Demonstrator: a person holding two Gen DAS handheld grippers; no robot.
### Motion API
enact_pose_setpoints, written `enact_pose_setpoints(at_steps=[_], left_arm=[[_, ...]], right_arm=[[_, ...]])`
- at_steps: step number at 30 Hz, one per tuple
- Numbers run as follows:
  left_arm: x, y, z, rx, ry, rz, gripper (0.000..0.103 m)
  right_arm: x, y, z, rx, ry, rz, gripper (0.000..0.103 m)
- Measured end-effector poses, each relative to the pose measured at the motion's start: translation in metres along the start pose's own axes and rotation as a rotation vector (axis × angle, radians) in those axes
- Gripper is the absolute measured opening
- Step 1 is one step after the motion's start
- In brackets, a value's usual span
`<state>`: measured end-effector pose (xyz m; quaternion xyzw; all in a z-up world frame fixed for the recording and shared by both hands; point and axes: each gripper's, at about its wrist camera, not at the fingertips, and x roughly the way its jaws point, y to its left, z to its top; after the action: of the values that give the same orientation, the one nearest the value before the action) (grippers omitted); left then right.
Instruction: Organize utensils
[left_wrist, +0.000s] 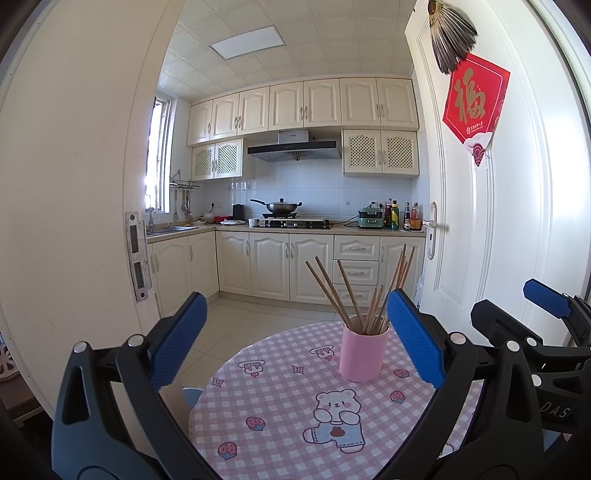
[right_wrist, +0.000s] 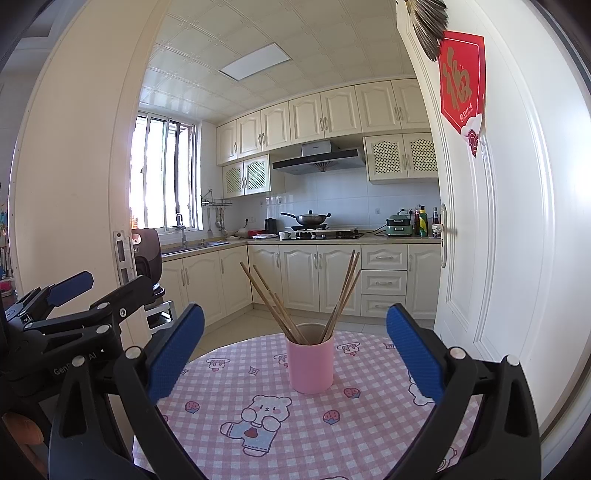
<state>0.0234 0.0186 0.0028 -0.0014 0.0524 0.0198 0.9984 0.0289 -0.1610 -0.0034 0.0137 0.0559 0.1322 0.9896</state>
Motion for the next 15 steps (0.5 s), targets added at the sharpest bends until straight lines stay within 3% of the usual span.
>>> enact_pose_setpoints(at_steps=[15], left_arm=[[0.0063, -0.0026, -0.0019, 0.0, 0.018, 0.003, 0.096]], right_arm=[[0.0044, 0.002, -0.0032, 0.006, 0.015, 0.001, 0.095]])
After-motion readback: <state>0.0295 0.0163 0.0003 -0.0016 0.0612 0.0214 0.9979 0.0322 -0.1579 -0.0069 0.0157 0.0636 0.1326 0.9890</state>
